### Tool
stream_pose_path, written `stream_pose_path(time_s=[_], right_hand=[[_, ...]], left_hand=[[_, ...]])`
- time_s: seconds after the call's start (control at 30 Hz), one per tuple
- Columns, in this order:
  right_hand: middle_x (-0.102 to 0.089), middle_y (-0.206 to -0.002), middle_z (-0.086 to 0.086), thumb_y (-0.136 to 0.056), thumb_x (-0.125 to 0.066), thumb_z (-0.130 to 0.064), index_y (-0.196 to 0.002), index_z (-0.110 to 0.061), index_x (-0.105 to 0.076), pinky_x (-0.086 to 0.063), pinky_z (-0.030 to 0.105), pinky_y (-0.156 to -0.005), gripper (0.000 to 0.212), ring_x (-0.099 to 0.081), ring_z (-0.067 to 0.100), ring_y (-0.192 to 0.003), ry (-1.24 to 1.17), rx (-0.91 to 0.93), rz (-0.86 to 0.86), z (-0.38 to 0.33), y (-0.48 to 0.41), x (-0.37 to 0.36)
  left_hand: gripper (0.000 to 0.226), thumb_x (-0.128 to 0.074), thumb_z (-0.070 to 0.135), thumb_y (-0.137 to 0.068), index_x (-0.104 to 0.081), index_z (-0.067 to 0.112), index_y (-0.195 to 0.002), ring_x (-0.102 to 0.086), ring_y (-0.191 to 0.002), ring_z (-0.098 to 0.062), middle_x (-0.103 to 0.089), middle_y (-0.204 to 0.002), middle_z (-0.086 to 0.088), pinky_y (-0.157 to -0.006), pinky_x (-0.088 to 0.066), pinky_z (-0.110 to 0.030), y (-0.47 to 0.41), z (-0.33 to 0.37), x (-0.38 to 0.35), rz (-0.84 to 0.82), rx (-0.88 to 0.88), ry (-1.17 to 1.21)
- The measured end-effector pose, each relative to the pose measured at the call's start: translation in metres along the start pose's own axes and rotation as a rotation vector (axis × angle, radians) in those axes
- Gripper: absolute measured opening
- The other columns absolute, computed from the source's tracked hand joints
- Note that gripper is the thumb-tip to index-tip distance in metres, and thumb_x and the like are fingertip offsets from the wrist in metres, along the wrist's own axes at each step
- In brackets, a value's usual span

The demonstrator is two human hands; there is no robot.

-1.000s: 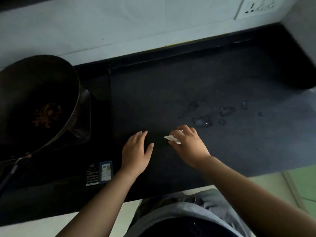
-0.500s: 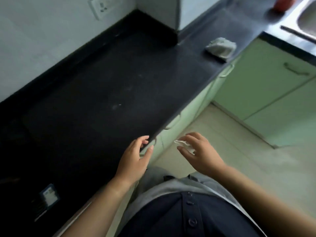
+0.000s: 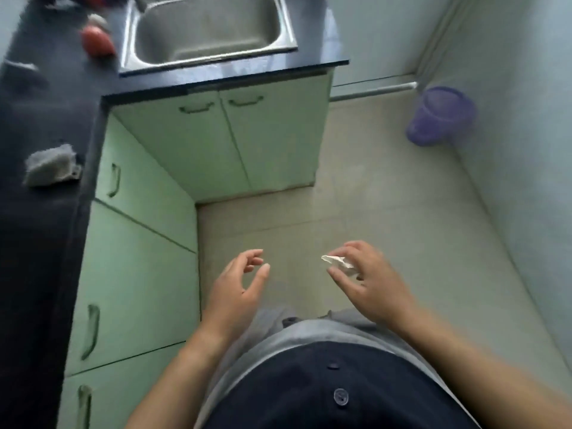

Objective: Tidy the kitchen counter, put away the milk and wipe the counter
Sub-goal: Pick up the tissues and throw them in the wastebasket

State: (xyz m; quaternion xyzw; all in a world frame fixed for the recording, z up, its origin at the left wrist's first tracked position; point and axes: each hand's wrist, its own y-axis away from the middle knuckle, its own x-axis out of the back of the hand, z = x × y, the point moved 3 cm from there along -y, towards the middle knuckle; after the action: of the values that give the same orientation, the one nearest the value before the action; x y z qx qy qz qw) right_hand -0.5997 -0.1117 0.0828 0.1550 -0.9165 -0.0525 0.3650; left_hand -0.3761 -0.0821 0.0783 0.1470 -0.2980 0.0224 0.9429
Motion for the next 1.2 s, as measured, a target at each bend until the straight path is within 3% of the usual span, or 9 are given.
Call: stream_pose_path(time_s=[0.17,0.27,0.43,0.53,0.67,0.77,1.0,1.2], right_hand=[[-0.057,-0.100,-0.011,-0.086,-0.061,-0.032,-0.098,-0.026,-0.066,-0.044,0.024,-0.076,0.014,-0.056,0.006,-0.093,-0.167,-0.206,0.216,0.054,0.019,0.045],[-0.056,-0.100,-0.014,-0.085,-0.063,-0.027,-0.097,-0.027,-0.066,-0.043,0.020,-0.082,0.013,-0.055,0.003,-0.096,-0.201,-0.298,0.301,0.078,0.018,0.067],[-0.057,-0.101,-0.009,-0.085,-0.063,-0.026,-0.098,-0.023,-0.068,-0.032,0.001,-0.081,0.014,-0.055,0.005,-0.097,-0.211,-0.419,0.380,0.114,-0.028,0.107],[-0.057,-0.103,-0.009,-0.085,-0.063,-0.026,-0.099,-0.023,-0.067,-0.031,-0.001,-0.079,0.015,-0.054,0.005,-0.097,-0.228,-0.454,0.407,0.129,-0.076,0.141],[-0.057,-0.103,-0.009,-0.085,-0.062,-0.025,-0.098,-0.024,-0.067,-0.031,0.000,-0.079,0.014,-0.054,0.004,-0.096,-0.240,-0.479,0.491,0.144,-0.139,0.201],[-0.057,-0.103,-0.010,-0.086,-0.061,-0.028,-0.098,-0.027,-0.066,-0.032,0.001,-0.081,0.013,-0.053,0.003,-0.098,-0.237,-0.499,0.551,0.158,-0.176,0.242],[-0.056,-0.105,-0.013,-0.087,-0.059,-0.027,-0.102,-0.028,-0.065,-0.030,0.000,-0.082,0.015,-0.051,0.000,-0.100,-0.276,-0.583,0.584,0.204,-0.236,0.299],[-0.055,-0.105,-0.011,-0.087,-0.060,-0.026,-0.103,-0.025,-0.065,-0.030,-0.001,-0.080,0.016,-0.052,0.002,-0.096,-0.266,-0.556,0.597,0.267,-0.317,0.384]], left_hand=[[0.021,-0.055,0.028,-0.090,-0.059,0.027,-0.111,-0.056,-0.098,-0.002,-0.062,-0.102,0.013,-0.078,-0.038,-0.006,-0.050,0.050,-0.046,-0.191,-0.138,-0.089],[0.020,-0.054,0.030,-0.090,-0.059,0.029,-0.110,-0.055,-0.099,0.004,-0.062,-0.102,0.016,-0.081,-0.041,-0.011,-0.077,0.075,-0.072,-0.300,-0.173,-0.106],[0.021,-0.054,0.030,-0.090,-0.059,0.028,-0.110,-0.055,-0.099,0.004,-0.062,-0.101,0.019,-0.076,-0.037,-0.003,-0.156,0.118,-0.115,-0.404,-0.230,-0.153],[0.020,-0.054,0.031,-0.090,-0.058,0.030,-0.109,-0.056,-0.100,0.001,-0.062,-0.100,0.019,-0.078,-0.040,-0.013,-0.218,0.154,-0.138,-0.438,-0.263,-0.163],[0.023,-0.053,0.033,-0.090,-0.058,0.028,-0.112,-0.056,-0.099,0.004,-0.062,-0.101,0.018,-0.079,-0.038,-0.007,-0.299,0.216,-0.165,-0.495,-0.345,-0.195],[0.025,-0.052,0.034,-0.090,-0.058,0.027,-0.113,-0.056,-0.100,0.003,-0.063,-0.102,0.017,-0.084,-0.042,-0.018,-0.350,0.261,-0.187,-0.539,-0.389,-0.195],[0.025,-0.052,0.034,-0.090,-0.056,0.026,-0.114,-0.057,-0.099,-0.001,-0.062,-0.101,0.017,-0.084,-0.045,-0.023,-0.431,0.324,-0.244,-0.627,-0.432,-0.252],[0.026,-0.052,0.035,-0.090,-0.057,0.026,-0.114,-0.057,-0.099,-0.002,-0.061,-0.101,0.017,-0.080,-0.044,-0.023,-0.519,0.390,-0.309,-0.607,-0.441,-0.271]])
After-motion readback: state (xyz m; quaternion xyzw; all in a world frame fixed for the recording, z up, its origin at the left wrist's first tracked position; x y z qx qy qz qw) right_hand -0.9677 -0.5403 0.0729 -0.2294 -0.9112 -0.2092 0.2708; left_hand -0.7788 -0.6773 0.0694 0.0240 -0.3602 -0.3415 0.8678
